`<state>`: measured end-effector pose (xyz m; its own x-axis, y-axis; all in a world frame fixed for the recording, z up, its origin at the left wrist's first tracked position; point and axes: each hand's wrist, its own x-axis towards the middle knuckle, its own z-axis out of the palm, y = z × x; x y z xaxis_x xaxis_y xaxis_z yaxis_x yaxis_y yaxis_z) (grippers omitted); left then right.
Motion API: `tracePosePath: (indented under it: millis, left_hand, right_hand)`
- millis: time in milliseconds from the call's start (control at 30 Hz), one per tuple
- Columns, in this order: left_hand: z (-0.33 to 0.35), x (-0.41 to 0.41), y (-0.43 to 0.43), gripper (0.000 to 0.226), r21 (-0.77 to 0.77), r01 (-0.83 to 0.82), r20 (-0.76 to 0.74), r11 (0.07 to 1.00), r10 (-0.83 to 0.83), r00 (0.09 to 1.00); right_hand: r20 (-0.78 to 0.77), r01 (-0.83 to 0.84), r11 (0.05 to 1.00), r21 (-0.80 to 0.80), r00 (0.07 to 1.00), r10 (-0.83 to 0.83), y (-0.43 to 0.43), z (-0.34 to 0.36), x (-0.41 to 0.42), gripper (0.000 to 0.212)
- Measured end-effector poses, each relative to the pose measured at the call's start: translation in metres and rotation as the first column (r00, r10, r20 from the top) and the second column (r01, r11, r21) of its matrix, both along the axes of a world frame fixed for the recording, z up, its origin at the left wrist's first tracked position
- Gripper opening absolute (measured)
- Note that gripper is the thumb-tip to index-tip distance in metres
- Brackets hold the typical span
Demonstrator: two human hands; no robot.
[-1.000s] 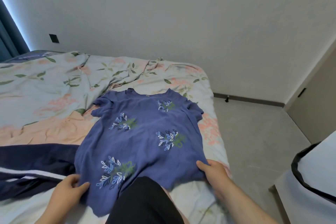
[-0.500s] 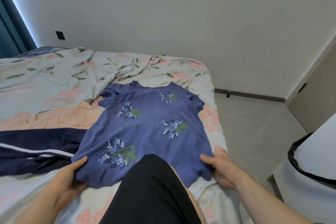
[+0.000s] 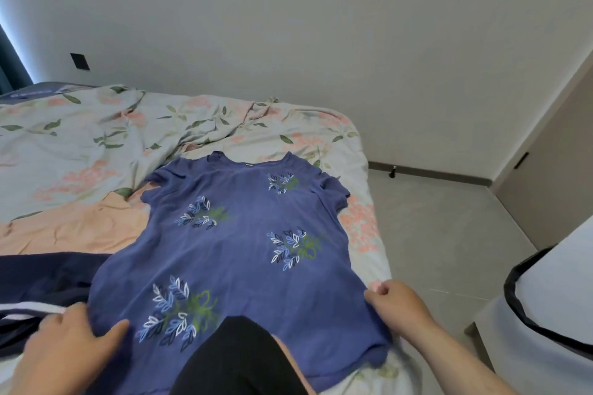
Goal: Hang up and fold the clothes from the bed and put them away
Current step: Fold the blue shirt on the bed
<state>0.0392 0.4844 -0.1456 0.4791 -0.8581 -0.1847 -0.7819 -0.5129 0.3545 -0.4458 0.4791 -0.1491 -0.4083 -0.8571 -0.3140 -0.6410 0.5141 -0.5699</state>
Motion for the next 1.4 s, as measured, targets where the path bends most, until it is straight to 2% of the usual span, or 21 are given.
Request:
tracePosePath:
  millis: [67, 133, 233, 267, 367, 433, 500, 567, 600, 633, 733, 800, 867, 933, 1000, 1067, 1167, 1267, 1400]
  left_hand:
    - [0.01, -0.037, -0.025, 0.048, -0.142, 0.192, 0.055, 0.971, -0.186, 0.981]
    - [0.015, -0.085, -0.055, 0.043, -0.244, 0.389, 0.036, 0.889, -0.392, 0.919]
    - [0.008, -0.15, -0.107, 0.06, -0.245, 0.583, 0.013, 0.775, -0.598, 0.801]
    - [0.002, -0.168, -0.126, 0.064, -0.238, 0.631, 0.012, 0.739, -0.647, 0.762]
    - [-0.011, -0.216, -0.177, 0.065, -0.218, 0.729, 0.022, 0.648, -0.744, 0.668]
    - [-0.02, -0.243, -0.212, 0.058, -0.244, 0.762, 0.002, 0.599, -0.786, 0.618]
    - [-0.025, -0.265, -0.248, 0.05, -0.281, 0.769, -0.031, 0.574, -0.807, 0.59]
    - [-0.031, -0.283, -0.282, 0.047, -0.314, 0.751, -0.06, 0.58, -0.802, 0.594]
    - [-0.035, -0.29, -0.294, 0.05, -0.321, 0.744, -0.071, 0.586, -0.799, 0.598]
    - [-0.041, -0.295, -0.304, 0.059, -0.322, 0.739, -0.075, 0.592, -0.794, 0.603]
    - [-0.065, -0.301, -0.313, 0.09, -0.365, 0.705, -0.072, 0.609, -0.773, 0.63]
    - [-0.069, -0.297, -0.306, 0.102, -0.433, 0.675, -0.062, 0.597, -0.767, 0.639]
    - [-0.077, -0.297, -0.307, 0.108, -0.425, 0.691, -0.029, 0.584, -0.772, 0.635]
    - [-0.079, -0.299, -0.313, 0.113, -0.38, 0.724, 0.04, 0.575, -0.772, 0.634]
    - [-0.082, -0.302, -0.317, 0.117, -0.333, 0.748, 0.092, 0.575, -0.769, 0.632]
    - [-0.083, -0.303, -0.317, 0.122, -0.288, 0.758, 0.097, 0.585, -0.77, 0.631]
    - [-0.082, -0.304, -0.319, 0.131, -0.218, 0.781, 0.132, 0.585, -0.776, 0.617]
    - [-0.081, -0.305, -0.318, 0.138, -0.167, 0.801, 0.172, 0.575, -0.783, 0.598]
    - [-0.078, -0.306, -0.316, 0.14, -0.151, 0.805, 0.189, 0.574, -0.783, 0.593]
  right_hand:
    - [0.045, 0.009, 0.997, -0.071, 0.999, -0.006, -0.023, 0.002, 0.003, 0.025]
    - [0.172, -0.005, 0.993, -0.118, 0.985, 0.025, -0.048, 0.005, 0.008, 0.023]
    - [0.446, 0.078, 0.988, -0.135, 0.895, -0.01, -0.088, 0.003, 0.015, 0.019]
    - [0.484, 0.113, 0.983, -0.143, 0.875, -0.03, -0.102, 0.0, 0.016, 0.021]
    - [0.41, 0.117, 0.972, -0.205, 0.912, -0.023, -0.142, -0.007, 0.016, 0.035]
    - [0.419, 0.163, 0.964, -0.212, 0.906, -0.061, -0.17, -0.011, 0.014, 0.038]
    - [0.546, 0.263, 0.953, -0.153, 0.826, -0.14, -0.2, -0.019, 0.009, 0.04]
    - [0.691, 0.414, 0.91, -0.028, 0.666, -0.281, -0.229, -0.024, 0.004, 0.036]
    - [0.734, 0.45, 0.893, 0.021, 0.599, -0.319, -0.242, -0.028, 0.003, 0.028]
    - [0.769, 0.464, 0.885, 0.048, 0.548, -0.329, -0.255, -0.031, 0.001, 0.019]
    - [0.819, 0.482, 0.865, 0.139, 0.436, -0.374, -0.288, -0.049, -0.004, 0.029]
    - [0.81, 0.462, 0.873, 0.153, 0.448, -0.379, -0.3, -0.047, -0.011, 0.032]
    - [0.81, 0.513, 0.851, 0.116, 0.447, -0.38, -0.319, -0.049, -0.024, 0.028]
    - [0.847, 0.583, 0.809, 0.077, 0.389, -0.362, -0.335, -0.043, -0.038, 0.024]
    - [0.865, 0.59, 0.801, 0.103, 0.344, -0.365, -0.338, -0.038, -0.044, 0.027]
    - [0.869, 0.506, 0.855, 0.112, 0.368, -0.331, -0.33, -0.037, -0.044, 0.031]
    - [0.87, 0.323, 0.94, 0.113, 0.425, -0.251, -0.311, -0.043, -0.041, 0.024]
    - [0.869, 0.217, 0.972, 0.095, 0.458, -0.187, -0.305, -0.041, -0.041, 0.029]
    - [0.949, 0.116, 0.976, 0.186, 0.235, -0.209, -0.316, -0.021, -0.06, 0.039]
